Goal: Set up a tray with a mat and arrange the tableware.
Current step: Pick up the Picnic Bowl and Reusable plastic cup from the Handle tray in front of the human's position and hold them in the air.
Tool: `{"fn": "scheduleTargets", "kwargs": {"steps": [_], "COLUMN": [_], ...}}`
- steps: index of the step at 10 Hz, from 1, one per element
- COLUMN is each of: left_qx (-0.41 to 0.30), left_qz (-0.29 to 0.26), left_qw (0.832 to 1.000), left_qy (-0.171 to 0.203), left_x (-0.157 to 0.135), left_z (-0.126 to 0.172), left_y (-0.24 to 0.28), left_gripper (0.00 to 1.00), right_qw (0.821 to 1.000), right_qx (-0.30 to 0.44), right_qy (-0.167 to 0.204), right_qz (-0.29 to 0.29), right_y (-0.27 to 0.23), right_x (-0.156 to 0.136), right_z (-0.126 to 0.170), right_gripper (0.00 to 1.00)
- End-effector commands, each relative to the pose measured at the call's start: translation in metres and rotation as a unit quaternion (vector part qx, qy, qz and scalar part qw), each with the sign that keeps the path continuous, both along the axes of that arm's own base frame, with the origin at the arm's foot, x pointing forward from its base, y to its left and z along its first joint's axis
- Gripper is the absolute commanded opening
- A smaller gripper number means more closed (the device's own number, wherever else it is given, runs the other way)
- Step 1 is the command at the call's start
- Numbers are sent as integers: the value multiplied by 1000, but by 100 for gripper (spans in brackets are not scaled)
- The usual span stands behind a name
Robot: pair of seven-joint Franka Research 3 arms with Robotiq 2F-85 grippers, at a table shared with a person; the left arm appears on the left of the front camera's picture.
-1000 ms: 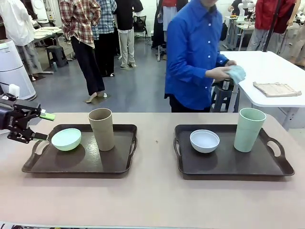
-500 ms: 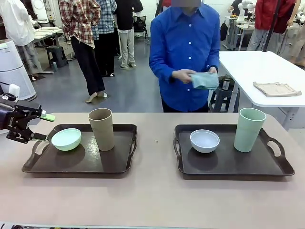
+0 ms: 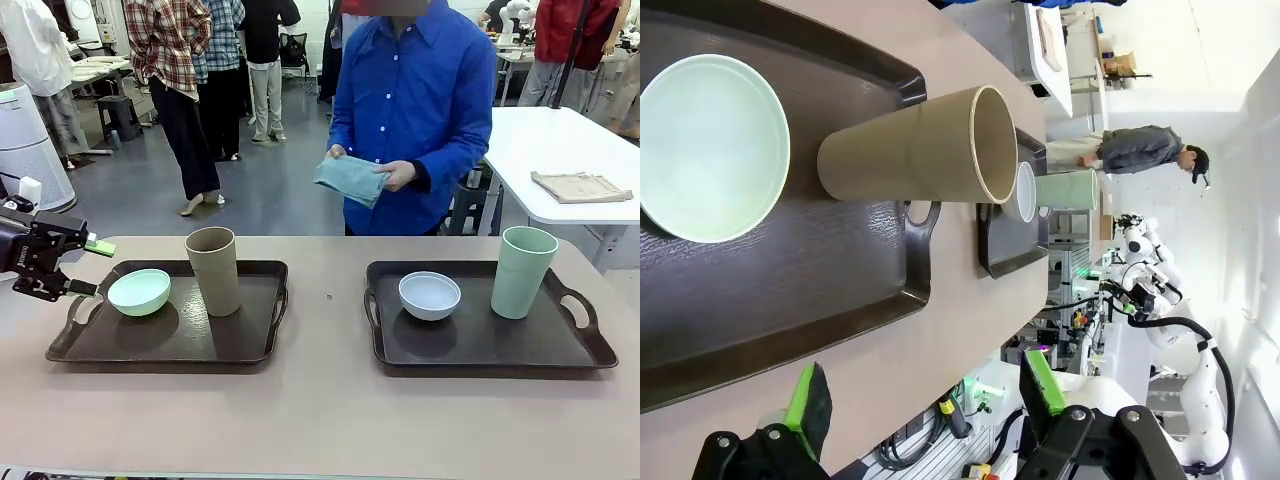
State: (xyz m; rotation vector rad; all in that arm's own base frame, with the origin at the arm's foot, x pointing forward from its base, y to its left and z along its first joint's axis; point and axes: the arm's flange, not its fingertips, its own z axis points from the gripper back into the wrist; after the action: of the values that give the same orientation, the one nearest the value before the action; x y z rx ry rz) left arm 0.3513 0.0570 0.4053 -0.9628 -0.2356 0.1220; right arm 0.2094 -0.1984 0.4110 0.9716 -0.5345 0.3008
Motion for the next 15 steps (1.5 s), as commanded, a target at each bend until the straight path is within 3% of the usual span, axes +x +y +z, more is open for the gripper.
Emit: {"fn": "scheduleTargets", "kwargs": {"steps": [1, 15], "left_qx": [-6, -6], "left_qz": [-1, -1], "left_qw": [1000, 1000], "left_qy": [-2, -2], "left_x": [1, 1], "left_z": [1, 1], "left_y": [-3, -3], "left_gripper": [100, 100], "right_qw": [1000, 1000], "right_qx": [0, 0], "right_qy": [-2, -2], "right_qz": [-1, -1], "right_y": [-3, -3], "right_x": [-3, -3], "right_z": [-2, -2], "right_gripper": [100, 100]}}
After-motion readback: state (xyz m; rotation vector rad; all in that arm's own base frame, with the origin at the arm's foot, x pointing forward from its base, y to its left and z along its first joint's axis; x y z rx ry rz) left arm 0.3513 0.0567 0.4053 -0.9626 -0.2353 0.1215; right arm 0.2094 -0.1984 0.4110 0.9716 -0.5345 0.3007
